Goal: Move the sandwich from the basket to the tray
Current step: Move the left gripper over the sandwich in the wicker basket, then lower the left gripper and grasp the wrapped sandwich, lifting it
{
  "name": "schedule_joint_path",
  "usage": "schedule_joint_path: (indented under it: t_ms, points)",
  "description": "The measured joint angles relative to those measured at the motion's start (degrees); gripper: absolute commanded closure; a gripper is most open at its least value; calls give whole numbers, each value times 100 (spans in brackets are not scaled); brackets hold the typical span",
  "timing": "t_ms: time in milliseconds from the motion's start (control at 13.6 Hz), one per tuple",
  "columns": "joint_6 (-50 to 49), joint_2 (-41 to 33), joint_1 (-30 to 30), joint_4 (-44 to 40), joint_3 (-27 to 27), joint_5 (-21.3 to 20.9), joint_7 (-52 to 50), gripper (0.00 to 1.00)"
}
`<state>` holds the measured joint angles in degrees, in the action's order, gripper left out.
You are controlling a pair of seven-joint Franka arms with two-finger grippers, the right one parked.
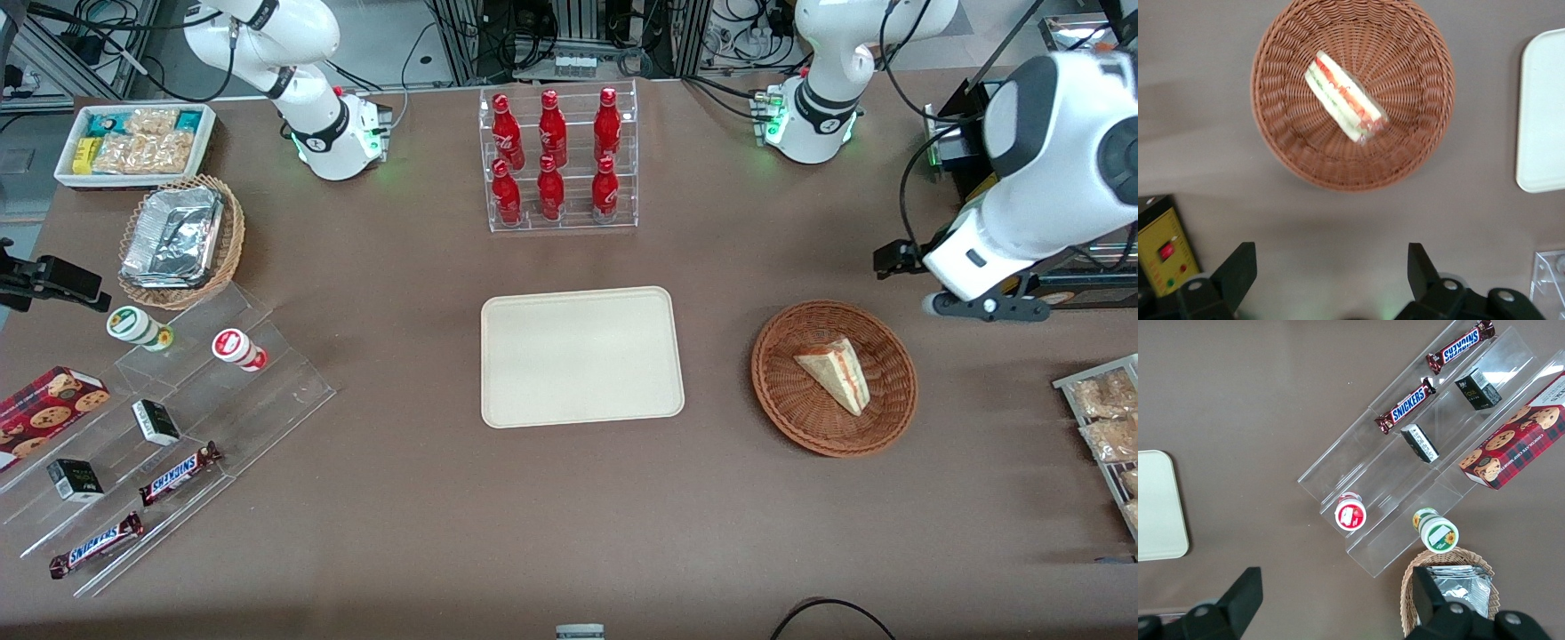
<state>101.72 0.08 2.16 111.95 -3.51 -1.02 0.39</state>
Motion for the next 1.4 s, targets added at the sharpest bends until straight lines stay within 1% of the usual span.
schedule_joint_path:
  t_ms: [294,441,588,882,1176,1250,1397]
  points:
    - [1134,300,3,637,-2,0,-3,0]
    - [1289,492,3,702,-1,0,-151,0]
    - [1378,665,9,699,-2,0,-620,0]
    - [1917,922,44,692,-16,-7,-2349,0]
    - [2417,1104,49,677,-30,-13,-4679,0]
    - [2530,1139,56,676,-39,-13,-5091,0]
    - [2658,1210,62,677,-53,-13,-5463,0]
